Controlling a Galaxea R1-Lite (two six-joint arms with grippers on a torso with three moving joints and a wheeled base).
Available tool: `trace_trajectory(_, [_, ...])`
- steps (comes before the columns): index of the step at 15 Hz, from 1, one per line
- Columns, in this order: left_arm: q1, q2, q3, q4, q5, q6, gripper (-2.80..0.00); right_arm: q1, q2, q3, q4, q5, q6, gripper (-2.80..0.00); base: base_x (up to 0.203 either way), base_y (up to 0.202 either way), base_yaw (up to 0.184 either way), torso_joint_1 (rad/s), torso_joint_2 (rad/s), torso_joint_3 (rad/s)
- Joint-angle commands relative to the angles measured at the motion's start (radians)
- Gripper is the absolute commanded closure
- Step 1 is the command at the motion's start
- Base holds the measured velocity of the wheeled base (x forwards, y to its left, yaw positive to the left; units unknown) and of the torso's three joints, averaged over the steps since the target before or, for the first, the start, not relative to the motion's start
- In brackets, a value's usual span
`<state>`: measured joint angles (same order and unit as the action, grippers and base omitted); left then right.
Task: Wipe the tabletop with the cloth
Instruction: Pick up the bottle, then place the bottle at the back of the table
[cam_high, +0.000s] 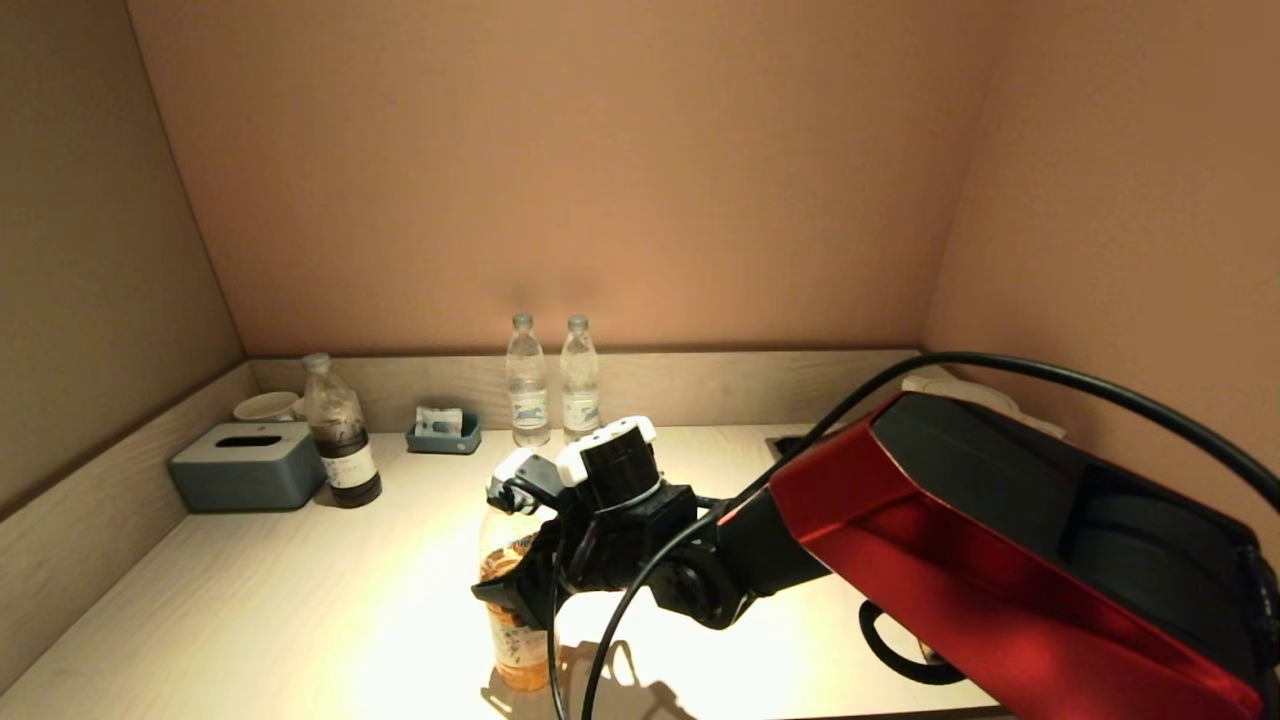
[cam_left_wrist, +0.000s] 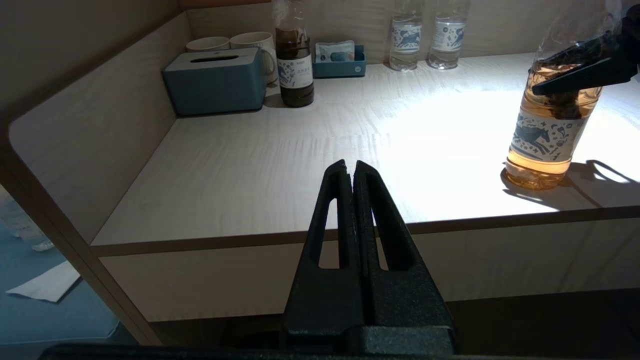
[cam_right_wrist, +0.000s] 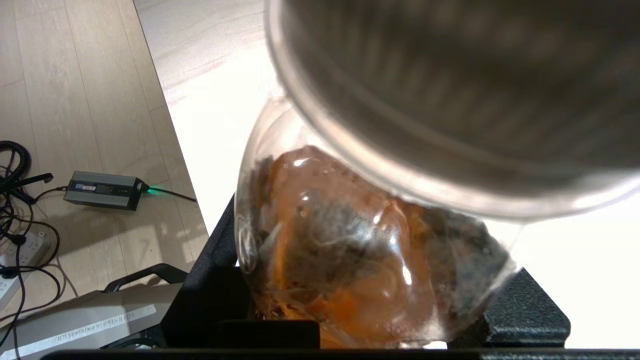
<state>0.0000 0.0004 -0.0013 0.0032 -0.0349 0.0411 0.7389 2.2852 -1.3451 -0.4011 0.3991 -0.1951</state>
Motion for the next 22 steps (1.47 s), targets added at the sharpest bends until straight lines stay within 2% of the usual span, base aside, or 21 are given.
trace_trajectory(1, [0.0,0.001,0.0,0.0,0.0,0.0,0.0,-0.001,-0.013,0.0,-0.001,-0.004,0.0,0.0,0.0,0.0,0.0,0.0,0.0,0.0])
trace_trajectory(5, [0.0,0.001,0.0,0.0,0.0,0.0,0.0,-0.029,-0.115,-0.003,-0.001,-0.049,0.018,0.0,0.0,0.0,0.0,0.0,0.0,0.0])
trace_trajectory(8, [0.0,0.0,0.0,0.0,0.0,0.0,0.0,-0.088,-0.16,-0.036,-0.001,-0.143,0.051,0.0,0.0,0.0,0.0,0.0,0.0,0.0])
trace_trajectory(11, [0.0,0.001,0.0,0.0,0.0,0.0,0.0,-0.091,-0.159,-0.039,-0.001,-0.149,0.053,0.0,0.0,0.0,0.0,0.0,0.0,0.0])
trace_trajectory(12, [0.0,0.001,0.0,0.0,0.0,0.0,0.0,-0.122,-0.141,-0.071,0.0,-0.206,0.056,0.0,0.0,0.0,0.0,0.0,0.0,0.0])
trace_trajectory(14, [0.0,0.001,0.0,0.0,0.0,0.0,0.0,-0.271,-0.086,-0.195,0.013,-0.351,0.061,0.0,0.0,0.0,0.0,0.0,0.0,0.0])
trace_trajectory(15, [0.0,0.001,0.0,0.0,0.0,0.0,0.0,-0.318,-0.06,-0.245,0.036,-0.407,0.063,0.0,0.0,0.0,0.0,0.0,0.0,0.0])
trace_trajectory(18, [0.0,0.001,0.0,0.0,0.0,0.0,0.0,-0.37,-0.016,-0.302,0.079,-0.474,0.067,0.0,0.0,0.0,0.0,0.0,0.0,0.0])
trace_trajectory(20, [0.0,0.001,0.0,0.0,0.0,0.0,0.0,-0.453,0.074,-0.456,0.127,-0.545,0.069,0.0,0.0,0.0,0.0,0.0,0.0,0.0])
trace_trajectory(22, [0.0,0.001,0.0,0.0,0.0,0.0,0.0,-0.511,0.137,-0.526,0.188,-0.589,0.073,0.0,0.0,0.0,0.0,0.0,0.0,0.0])
